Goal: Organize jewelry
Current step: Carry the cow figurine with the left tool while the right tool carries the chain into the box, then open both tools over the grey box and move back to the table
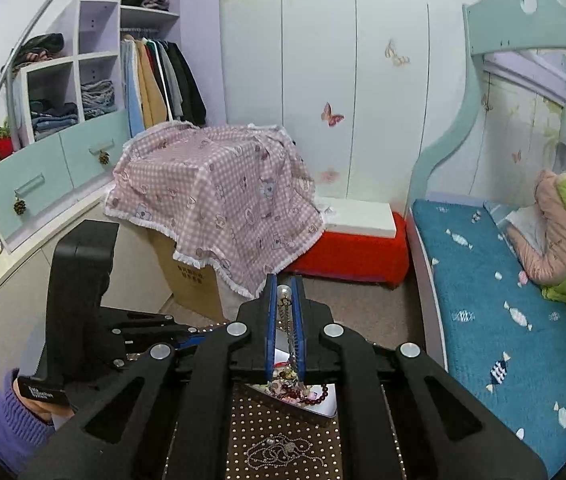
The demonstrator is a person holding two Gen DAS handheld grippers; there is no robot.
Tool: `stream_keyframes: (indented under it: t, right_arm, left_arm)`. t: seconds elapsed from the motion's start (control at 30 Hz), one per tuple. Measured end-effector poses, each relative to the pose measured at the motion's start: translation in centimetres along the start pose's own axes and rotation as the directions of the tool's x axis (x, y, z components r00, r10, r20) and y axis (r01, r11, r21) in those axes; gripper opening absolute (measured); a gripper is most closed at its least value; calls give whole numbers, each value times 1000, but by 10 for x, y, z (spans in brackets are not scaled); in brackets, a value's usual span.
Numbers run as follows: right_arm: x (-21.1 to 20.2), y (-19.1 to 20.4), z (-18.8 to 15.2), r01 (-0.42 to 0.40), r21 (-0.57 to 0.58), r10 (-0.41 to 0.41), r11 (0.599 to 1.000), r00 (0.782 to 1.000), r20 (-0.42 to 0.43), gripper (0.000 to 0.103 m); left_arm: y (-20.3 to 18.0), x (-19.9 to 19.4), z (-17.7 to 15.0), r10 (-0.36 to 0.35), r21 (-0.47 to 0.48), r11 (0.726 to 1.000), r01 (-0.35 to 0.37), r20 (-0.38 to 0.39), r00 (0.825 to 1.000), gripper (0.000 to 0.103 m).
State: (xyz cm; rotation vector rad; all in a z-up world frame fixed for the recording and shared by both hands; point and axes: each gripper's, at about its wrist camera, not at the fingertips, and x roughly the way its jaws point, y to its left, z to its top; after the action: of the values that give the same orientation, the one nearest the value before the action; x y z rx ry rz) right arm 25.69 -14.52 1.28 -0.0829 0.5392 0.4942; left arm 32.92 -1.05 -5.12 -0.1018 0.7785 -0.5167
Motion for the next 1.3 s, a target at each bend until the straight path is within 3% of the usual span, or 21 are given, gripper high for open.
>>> stream_keyframes:
  t: [0.3, 0.57, 0.67, 0.73, 0.93, 1.17, 1.3]
  right_arm:
    - [58, -19, -29, -1, 63, 9, 998, 992, -129, 6]
    - [91, -29, -55, 4, 93, 17, 996, 975, -223, 6]
    - [102, -30, -66, 3, 97, 22, 995, 967, -254, 6]
    - [106, -30, -71, 5, 101, 22, 995, 964, -266, 7]
    - [107, -34, -79, 1, 128, 35, 992, 960, -278, 10]
    - [71, -33, -82, 9, 122, 19, 992, 975, -223, 31]
    - [47, -31, -93, 19, 111, 3, 994, 980, -197, 38]
  left_arm:
    - [23, 65, -18, 45, -25, 999, -48, -108, 993, 13]
    - [32, 96, -34, 105, -9, 994, -108, -158, 982, 14]
    - [33, 99, -36, 107, -16, 994, -111, -157, 982, 28]
    - [34, 97, -37, 113, -22, 993, -118, -151, 982, 37]
    - [35, 87, -40, 119, -26, 992, -124, -141, 983, 40]
    - [24, 46, -51, 161, 12, 987, -161, -44, 986, 59]
    - [14, 22, -66, 187, 38, 982, -187, 9, 982, 60]
